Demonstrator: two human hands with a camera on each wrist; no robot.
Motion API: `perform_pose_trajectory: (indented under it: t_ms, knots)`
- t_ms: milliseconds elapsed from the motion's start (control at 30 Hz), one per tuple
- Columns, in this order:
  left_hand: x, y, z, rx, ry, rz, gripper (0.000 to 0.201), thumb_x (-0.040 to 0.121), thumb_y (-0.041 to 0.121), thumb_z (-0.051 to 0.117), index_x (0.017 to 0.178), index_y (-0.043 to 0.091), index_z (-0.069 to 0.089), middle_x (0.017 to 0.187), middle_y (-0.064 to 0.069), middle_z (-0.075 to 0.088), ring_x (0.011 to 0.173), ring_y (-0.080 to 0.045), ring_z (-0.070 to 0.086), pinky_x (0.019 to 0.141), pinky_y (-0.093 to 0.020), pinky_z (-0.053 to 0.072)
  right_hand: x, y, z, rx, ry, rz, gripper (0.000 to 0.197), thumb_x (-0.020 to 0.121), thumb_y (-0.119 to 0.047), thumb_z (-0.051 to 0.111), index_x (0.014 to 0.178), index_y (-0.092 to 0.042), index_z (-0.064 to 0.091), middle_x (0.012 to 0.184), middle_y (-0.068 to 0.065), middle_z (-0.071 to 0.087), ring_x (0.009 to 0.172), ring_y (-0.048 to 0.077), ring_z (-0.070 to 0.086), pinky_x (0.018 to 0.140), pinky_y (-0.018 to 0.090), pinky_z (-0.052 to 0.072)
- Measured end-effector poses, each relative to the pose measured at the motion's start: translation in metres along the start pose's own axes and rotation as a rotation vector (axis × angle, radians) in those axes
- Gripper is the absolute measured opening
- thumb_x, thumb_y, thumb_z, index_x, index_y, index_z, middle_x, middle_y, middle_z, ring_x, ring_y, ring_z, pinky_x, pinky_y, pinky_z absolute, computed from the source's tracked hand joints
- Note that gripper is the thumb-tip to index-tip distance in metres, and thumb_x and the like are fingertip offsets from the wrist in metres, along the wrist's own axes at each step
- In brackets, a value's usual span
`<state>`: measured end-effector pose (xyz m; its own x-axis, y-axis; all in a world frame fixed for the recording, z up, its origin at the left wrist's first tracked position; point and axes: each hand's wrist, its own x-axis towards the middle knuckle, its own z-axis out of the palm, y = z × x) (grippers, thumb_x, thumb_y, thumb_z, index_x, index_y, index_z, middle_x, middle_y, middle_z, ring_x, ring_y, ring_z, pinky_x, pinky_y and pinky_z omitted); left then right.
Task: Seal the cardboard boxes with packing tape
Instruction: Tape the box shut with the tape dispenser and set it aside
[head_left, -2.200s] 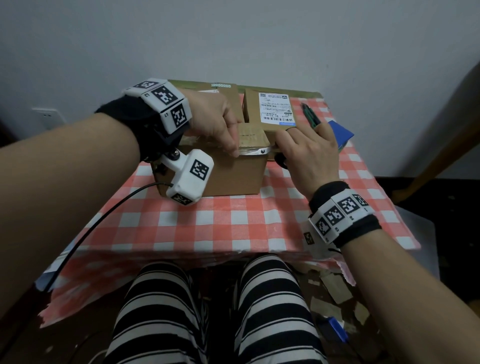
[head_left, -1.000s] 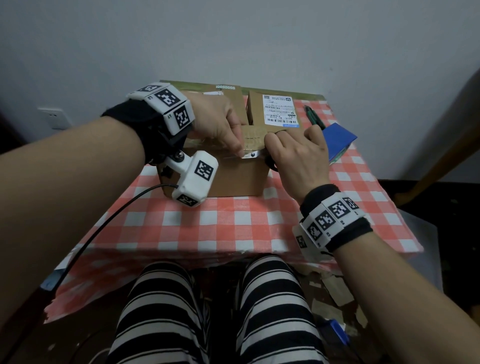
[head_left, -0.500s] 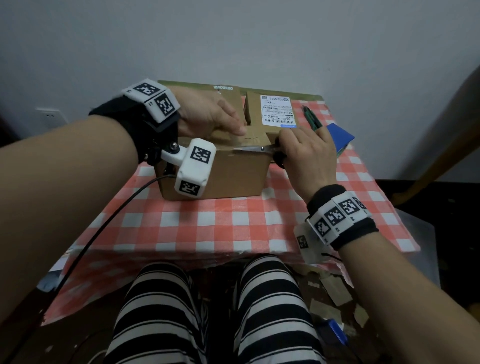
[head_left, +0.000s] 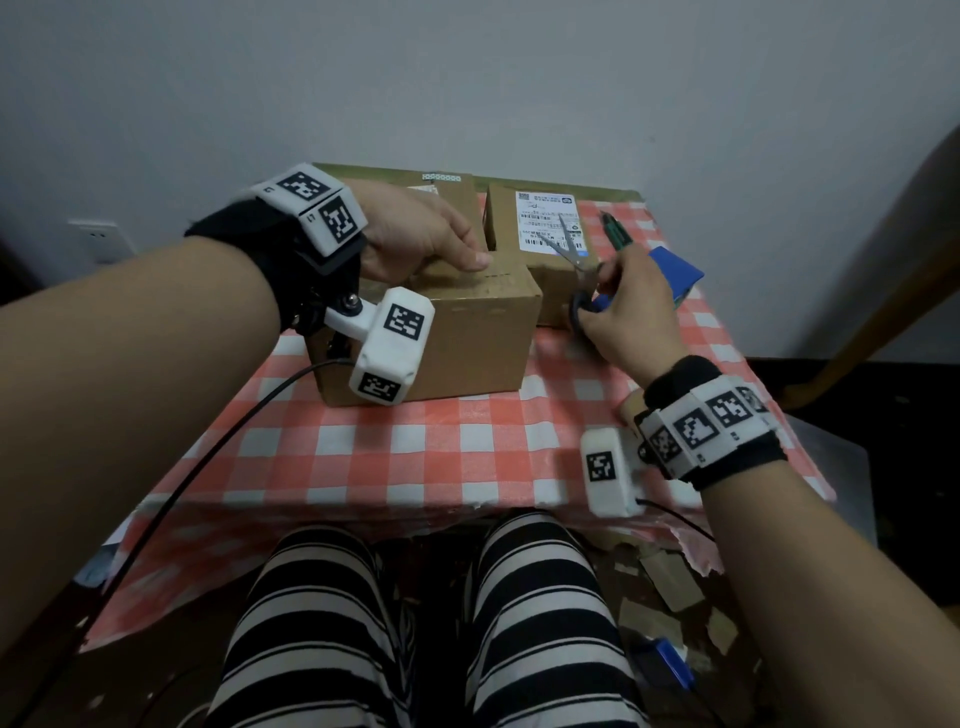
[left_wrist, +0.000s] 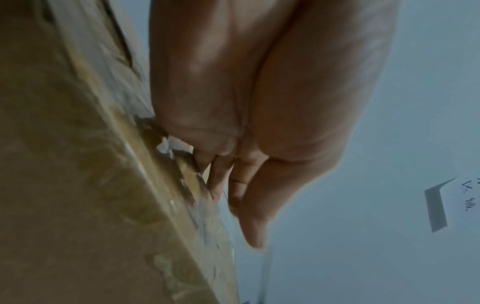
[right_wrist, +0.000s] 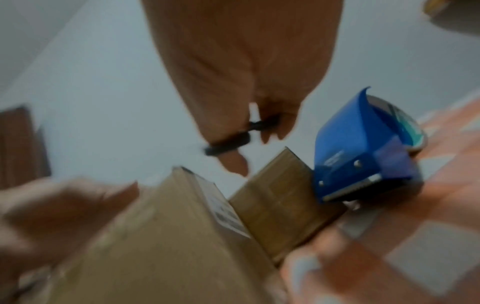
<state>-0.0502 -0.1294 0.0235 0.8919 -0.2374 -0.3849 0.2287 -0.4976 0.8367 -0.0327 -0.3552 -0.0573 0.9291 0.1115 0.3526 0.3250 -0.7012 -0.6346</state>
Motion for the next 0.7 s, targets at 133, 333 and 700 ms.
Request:
perform_pose_trajectory:
  t_ms: [133,333,700]
  knots:
    - [-0.001,0.001,0.0,0.012,-0.094,0.0,0.012,0.077,0.011,0.066,0.065,0.01,0.065,0.07,-0.001,0.066,0.057,-0.005,0.06,0.047,-0.014,0.046,0.003,0.002,-0.005,-0.142,-0.217,0.174,0.02,0.077,-0.013,0.071,0.072,0.006,0.066,0.072,0.02,0.06,0.068,0.024,0.051,0.058,0.031,0.037]
    - [0.006,-0.002,0.004,0.104,-0.119,0.001,0.005,0.064,0.018,0.073,0.06,0.015,0.073,0.067,-0.002,0.068,0.065,-0.012,0.061,0.064,-0.021,0.049,0.002,0.002,-0.005,-0.28,-0.308,0.19,0.021,0.074,-0.022,0.075,0.072,-0.003,0.068,0.071,0.014,0.064,0.069,0.031,0.06,0.051,0.03,0.039]
    - [0.002,0.001,0.011,0.181,-0.187,-0.006,0.012,0.062,0.021,0.076,0.068,0.011,0.074,0.068,-0.004,0.068,0.072,-0.019,0.059,0.089,-0.04,0.045,-0.007,-0.005,0.003,-0.533,-0.575,0.25,0.027,0.078,-0.026,0.077,0.091,-0.002,0.072,0.083,0.013,0.068,0.078,0.028,0.065,0.061,0.03,0.048]
